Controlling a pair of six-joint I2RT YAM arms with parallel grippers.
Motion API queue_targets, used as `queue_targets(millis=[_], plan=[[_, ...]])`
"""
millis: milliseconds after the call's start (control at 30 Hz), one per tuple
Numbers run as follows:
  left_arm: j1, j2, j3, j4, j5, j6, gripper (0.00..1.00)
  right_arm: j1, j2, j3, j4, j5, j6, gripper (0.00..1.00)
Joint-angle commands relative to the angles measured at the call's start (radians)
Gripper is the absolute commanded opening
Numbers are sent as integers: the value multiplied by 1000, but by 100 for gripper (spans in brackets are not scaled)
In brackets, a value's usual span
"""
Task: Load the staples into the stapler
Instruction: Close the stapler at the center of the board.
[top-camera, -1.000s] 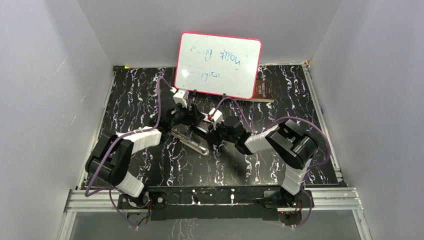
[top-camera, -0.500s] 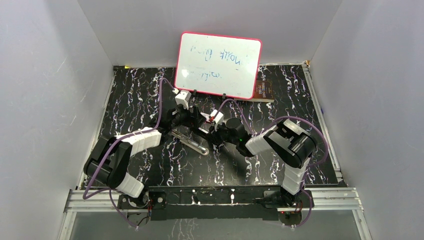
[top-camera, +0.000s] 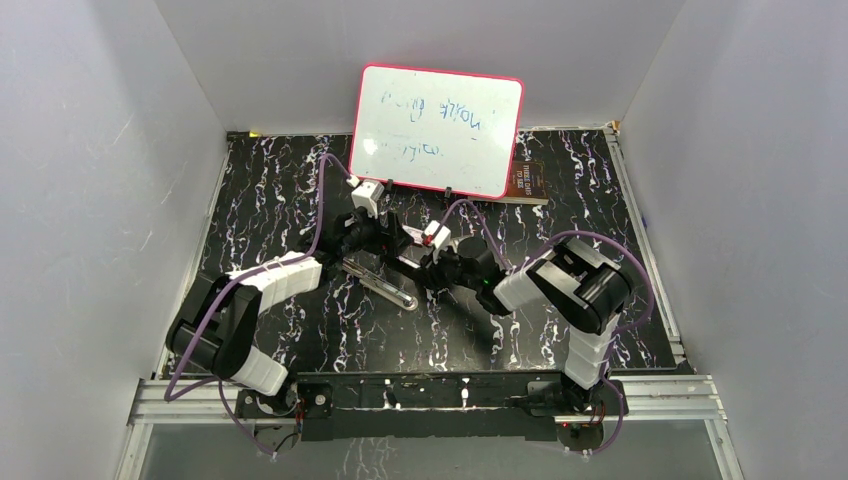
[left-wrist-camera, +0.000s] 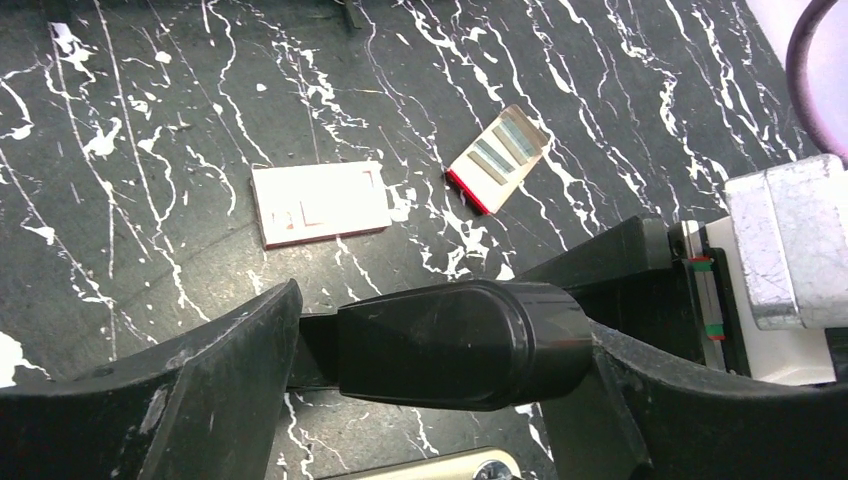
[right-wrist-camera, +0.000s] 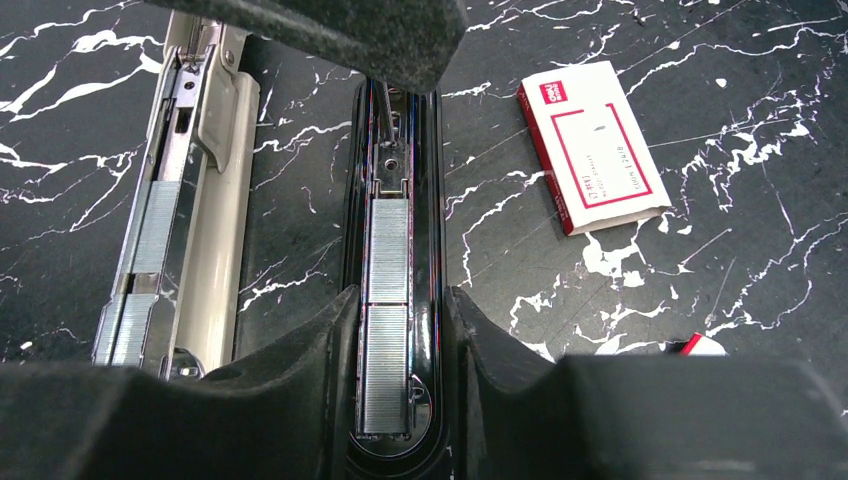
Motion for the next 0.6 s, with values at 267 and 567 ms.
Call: queue_targets(millis=[267,567], plan=[[-7,-90,85,1,123,-95,81,-7,-156,-54,-65,10,-3,52],[-7,-124,120,-41,110,-86,82,-14,-252,-79,-134,25,3,54]])
